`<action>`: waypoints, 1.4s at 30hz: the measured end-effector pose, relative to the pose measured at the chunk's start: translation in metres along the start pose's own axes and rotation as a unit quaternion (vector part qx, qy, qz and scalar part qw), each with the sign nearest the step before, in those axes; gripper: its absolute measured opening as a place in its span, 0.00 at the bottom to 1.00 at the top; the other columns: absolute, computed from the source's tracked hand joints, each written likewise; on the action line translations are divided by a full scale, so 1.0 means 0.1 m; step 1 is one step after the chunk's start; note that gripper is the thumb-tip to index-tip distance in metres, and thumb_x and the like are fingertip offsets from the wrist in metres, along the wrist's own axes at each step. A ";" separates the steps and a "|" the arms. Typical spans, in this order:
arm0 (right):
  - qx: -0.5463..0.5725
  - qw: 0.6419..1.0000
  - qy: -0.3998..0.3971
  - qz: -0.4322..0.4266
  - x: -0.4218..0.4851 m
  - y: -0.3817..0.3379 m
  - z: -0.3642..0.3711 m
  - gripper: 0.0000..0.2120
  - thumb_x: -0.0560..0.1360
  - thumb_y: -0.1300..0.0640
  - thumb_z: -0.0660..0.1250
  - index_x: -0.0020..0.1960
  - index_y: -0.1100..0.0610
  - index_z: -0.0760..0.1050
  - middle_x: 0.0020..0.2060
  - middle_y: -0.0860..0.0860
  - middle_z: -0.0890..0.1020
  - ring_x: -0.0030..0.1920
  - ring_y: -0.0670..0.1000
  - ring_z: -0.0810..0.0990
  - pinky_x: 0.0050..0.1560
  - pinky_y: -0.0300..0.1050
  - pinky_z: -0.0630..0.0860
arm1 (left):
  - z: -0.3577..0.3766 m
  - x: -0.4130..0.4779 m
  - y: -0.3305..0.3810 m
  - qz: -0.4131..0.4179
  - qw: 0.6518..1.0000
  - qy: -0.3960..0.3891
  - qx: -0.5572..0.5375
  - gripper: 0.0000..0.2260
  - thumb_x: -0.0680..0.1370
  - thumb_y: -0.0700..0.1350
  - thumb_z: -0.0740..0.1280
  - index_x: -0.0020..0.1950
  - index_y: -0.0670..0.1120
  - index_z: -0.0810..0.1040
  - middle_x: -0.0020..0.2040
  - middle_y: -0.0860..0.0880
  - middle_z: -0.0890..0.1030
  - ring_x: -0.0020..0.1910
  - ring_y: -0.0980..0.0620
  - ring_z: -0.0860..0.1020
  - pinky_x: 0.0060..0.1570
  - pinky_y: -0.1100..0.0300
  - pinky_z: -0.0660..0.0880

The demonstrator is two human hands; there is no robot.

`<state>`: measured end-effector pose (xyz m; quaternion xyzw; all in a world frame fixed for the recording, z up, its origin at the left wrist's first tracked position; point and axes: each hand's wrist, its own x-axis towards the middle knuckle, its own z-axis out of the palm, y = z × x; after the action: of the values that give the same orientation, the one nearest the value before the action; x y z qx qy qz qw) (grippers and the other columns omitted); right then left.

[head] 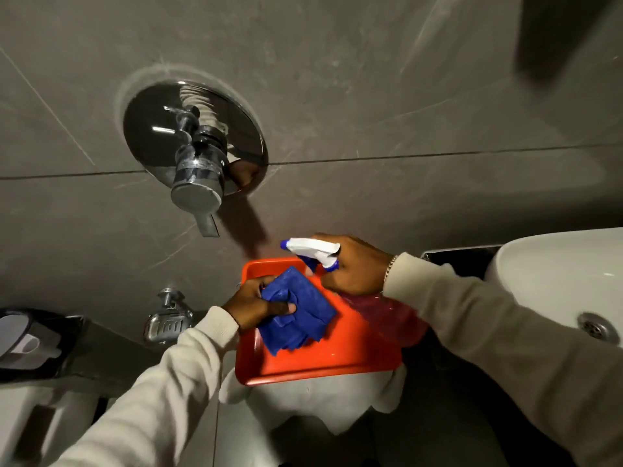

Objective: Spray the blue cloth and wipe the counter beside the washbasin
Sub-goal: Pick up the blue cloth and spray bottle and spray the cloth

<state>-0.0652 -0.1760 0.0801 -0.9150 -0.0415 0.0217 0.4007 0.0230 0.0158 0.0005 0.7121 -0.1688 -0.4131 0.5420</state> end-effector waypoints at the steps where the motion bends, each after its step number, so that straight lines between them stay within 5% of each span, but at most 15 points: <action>1: -0.017 0.999 -0.035 0.019 -0.06 0.02 -0.01 0.33 0.63 0.65 0.63 0.69 0.57 0.71 0.60 0.48 0.81 0.51 0.36 0.77 0.54 0.28 0.69 | -0.01 -0.01 0.01 0.001 1.000 0.002 -0.010 0.15 0.68 0.29 0.71 0.53 0.34 0.77 0.47 0.39 0.82 0.46 0.43 0.78 0.53 0.48 0.75; 3: -0.071 0.992 -0.087 0.059 -0.19 0.08 0.00 0.34 0.65 0.69 0.64 0.71 0.56 0.69 0.67 0.53 0.77 0.62 0.45 0.77 0.60 0.27 0.67 | -0.01 -0.01 0.01 -0.004 1.000 0.004 -0.023 0.12 0.68 0.28 0.70 0.48 0.39 0.79 0.40 0.46 0.83 0.40 0.46 0.79 0.46 0.55 0.77; 6: -0.174 0.972 -0.123 0.095 -0.34 0.16 0.04 0.32 0.69 0.61 0.69 0.72 0.48 0.68 0.60 0.57 0.81 0.58 0.57 0.79 0.54 0.34 0.70 | -0.01 -0.02 0.00 -0.018 0.999 -0.023 -0.039 0.13 0.69 0.28 0.68 0.48 0.42 0.79 0.37 0.50 0.85 0.36 0.52 0.81 0.40 0.61 0.79; 11: -0.207 0.944 -0.168 0.195 -0.38 0.25 0.12 0.32 0.70 0.42 0.71 0.71 0.48 0.68 0.61 0.57 0.78 0.61 0.57 0.76 0.64 0.45 0.72 | 0.09 -0.07 0.01 -0.013 0.997 -0.049 -0.059 0.14 0.69 0.25 0.66 0.50 0.40 0.79 0.37 0.50 0.85 0.35 0.53 0.83 0.38 0.63 0.80; 14: -0.203 0.949 -0.145 0.192 -0.45 0.26 0.15 0.32 0.68 0.45 0.73 0.70 0.43 0.68 0.50 0.56 0.78 0.55 0.56 0.79 0.55 0.40 0.72 | 0.15 -0.11 0.03 -0.009 0.997 -0.055 -0.061 0.14 0.69 0.24 0.65 0.49 0.39 0.78 0.35 0.51 0.86 0.33 0.54 0.83 0.35 0.64 0.80; 18: -0.170 0.954 -0.170 0.182 -0.52 0.23 0.16 0.32 0.66 0.47 0.70 0.69 0.39 0.67 0.59 0.55 0.78 0.48 0.60 0.84 0.57 0.46 0.79 | 0.18 -0.20 0.05 0.003 0.998 -0.045 -0.049 0.16 0.69 0.24 0.65 0.55 0.34 0.76 0.40 0.46 0.83 0.36 0.49 0.81 0.37 0.63 0.80; 23: -0.204 0.951 -0.153 0.174 -0.53 0.20 0.23 0.33 0.66 0.47 0.71 0.70 0.39 0.66 0.58 0.55 0.79 0.56 0.57 0.78 0.60 0.47 0.76 | 0.17 -0.27 0.06 0.012 0.998 -0.048 -0.050 0.17 0.69 0.24 0.66 0.57 0.33 0.75 0.44 0.42 0.81 0.38 0.48 0.81 0.40 0.61 0.80; 29: -0.186 0.950 -0.092 0.234 -0.57 0.20 0.27 0.27 0.65 0.48 0.75 0.61 0.56 0.76 0.53 0.55 0.78 0.54 0.55 0.78 0.55 0.43 0.76 | 0.16 -0.29 0.07 0.012 0.998 -0.049 -0.050 0.14 0.69 0.25 0.66 0.51 0.38 0.78 0.40 0.46 0.83 0.37 0.49 0.82 0.39 0.62 0.81; 32: -0.195 0.952 -0.098 0.214 -0.59 0.14 0.28 0.27 0.66 0.49 0.74 0.63 0.54 0.75 0.52 0.57 0.79 0.47 0.52 0.76 0.51 0.41 0.75 | 0.13 -0.36 0.09 0.015 0.998 -0.037 -0.048 0.15 0.69 0.26 0.67 0.54 0.36 0.77 0.44 0.43 0.82 0.39 0.47 0.81 0.40 0.61 0.81; 36: -0.206 0.945 -0.095 0.237 -0.65 0.15 0.28 0.29 0.65 0.47 0.74 0.64 0.55 0.75 0.54 0.56 0.77 0.55 0.56 0.78 0.58 0.48 0.77 | 0.16 -0.37 0.09 0.005 0.998 -0.040 -0.041 0.16 0.69 0.27 0.68 0.56 0.36 0.77 0.46 0.42 0.82 0.41 0.47 0.82 0.39 0.61 0.81; 42: -0.197 0.954 -0.094 0.206 -0.64 0.08 0.25 0.27 0.67 0.50 0.74 0.64 0.56 0.76 0.51 0.57 0.80 0.51 0.56 0.79 0.56 0.47 0.78 | 0.15 -0.37 0.09 0.016 0.998 -0.047 -0.042 0.14 0.69 0.26 0.67 0.51 0.40 0.78 0.44 0.44 0.83 0.38 0.50 0.83 0.38 0.62 0.81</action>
<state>-0.1305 -0.1695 0.0579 -0.9582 0.1065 0.1813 0.1938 -0.0091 0.0284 0.0228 0.6657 -0.1877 -0.4439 0.5697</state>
